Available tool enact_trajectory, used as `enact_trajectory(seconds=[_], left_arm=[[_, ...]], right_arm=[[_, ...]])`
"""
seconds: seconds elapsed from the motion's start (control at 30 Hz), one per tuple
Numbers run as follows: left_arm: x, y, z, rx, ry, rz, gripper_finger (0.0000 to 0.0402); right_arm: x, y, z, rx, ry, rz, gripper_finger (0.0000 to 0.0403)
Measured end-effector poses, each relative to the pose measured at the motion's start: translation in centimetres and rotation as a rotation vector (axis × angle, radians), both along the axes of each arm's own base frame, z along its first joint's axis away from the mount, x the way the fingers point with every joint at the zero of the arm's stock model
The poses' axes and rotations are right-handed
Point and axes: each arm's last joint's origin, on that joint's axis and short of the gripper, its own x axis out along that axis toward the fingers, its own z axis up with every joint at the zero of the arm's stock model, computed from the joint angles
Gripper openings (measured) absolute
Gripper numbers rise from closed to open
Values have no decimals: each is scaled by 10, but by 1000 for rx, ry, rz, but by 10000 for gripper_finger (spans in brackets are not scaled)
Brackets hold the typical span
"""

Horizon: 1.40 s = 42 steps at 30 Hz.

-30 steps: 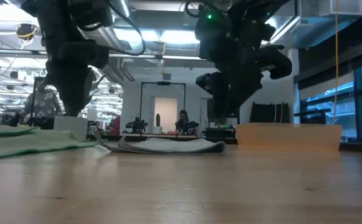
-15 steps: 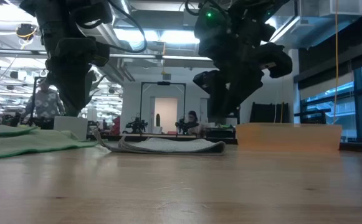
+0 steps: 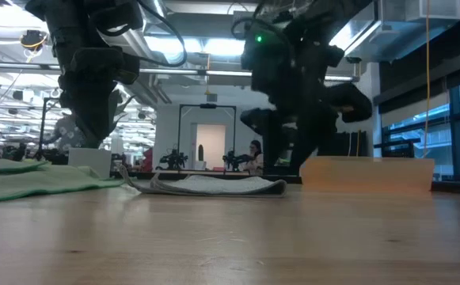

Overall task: Roll microfiber towels into tight, uniform cylinder then place into a basket
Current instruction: Roll the gray microfiber towel

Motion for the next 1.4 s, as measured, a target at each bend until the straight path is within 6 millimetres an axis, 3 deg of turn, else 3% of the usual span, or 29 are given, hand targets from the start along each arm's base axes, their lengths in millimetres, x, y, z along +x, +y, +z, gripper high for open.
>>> enact_trajectory(seconds=[0.33, 0.63, 0.77, 1.03, 1.17, 1.4], left_arm=[[0, 0, 0, 0, 0, -8, 80], [0, 0, 0, 0, 0, -9, 80], [0, -1, 0, 28, 0, -35, 80], [16, -17, 6, 187, -125, -361, 80], [23, -22, 11, 230, -211, -428, 80], [22, -22, 11, 255, -194, -482, 80]], right_arm=[[8, -3, -25, -108, 38, -56, 205], [9, -3, -28, -183, 40, -80, 198], [10, -3, -28, -176, 42, -137, 159], [12, -6, -28, -138, 52, -321, 22], [12, -6, -28, -119, 60, -367, 19], [13, -6, -27, -94, 65, -410, 8]])
